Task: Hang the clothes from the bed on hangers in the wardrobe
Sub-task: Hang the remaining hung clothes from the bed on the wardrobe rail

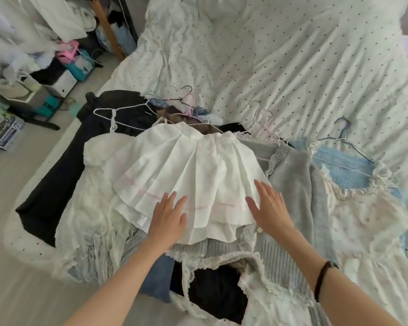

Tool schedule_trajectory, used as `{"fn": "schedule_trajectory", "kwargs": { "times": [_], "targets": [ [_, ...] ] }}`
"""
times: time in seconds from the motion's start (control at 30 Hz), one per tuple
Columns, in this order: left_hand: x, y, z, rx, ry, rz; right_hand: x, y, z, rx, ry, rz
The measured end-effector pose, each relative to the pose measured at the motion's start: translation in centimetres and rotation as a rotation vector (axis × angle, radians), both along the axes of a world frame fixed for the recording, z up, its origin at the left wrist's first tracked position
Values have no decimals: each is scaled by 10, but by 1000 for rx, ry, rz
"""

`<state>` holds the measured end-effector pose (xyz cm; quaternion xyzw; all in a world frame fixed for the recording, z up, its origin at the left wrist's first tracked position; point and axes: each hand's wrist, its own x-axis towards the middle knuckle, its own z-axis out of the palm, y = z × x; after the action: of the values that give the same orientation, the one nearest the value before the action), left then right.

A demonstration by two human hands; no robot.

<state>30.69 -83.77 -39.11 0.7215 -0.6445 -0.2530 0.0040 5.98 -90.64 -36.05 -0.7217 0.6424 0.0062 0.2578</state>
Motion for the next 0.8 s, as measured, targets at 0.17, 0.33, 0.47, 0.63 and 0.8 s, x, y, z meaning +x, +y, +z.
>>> {"fn": "schedule_trajectory", "kwargs": {
  "times": [0.17, 0.33, 0.47, 0.63, 0.8],
  "targets": [
    [50, -91, -39, 27, -66, -65, 39, -91, -44, 56, 21, -18],
    [94, -165, -81, 15, -131, -82, 49, -162, -78, 137, 26, -85],
    [119, -226, -96, -75, -189, -41, 56, -219, -104, 189, 43, -113],
    [131, -291, -116, -120, -212, -51, 67, -263, -143, 265, 55, -112],
    [129, -316, -123, -75, -274, -63, 75, -281, -163, 345, -6, -235]
  ]
}}
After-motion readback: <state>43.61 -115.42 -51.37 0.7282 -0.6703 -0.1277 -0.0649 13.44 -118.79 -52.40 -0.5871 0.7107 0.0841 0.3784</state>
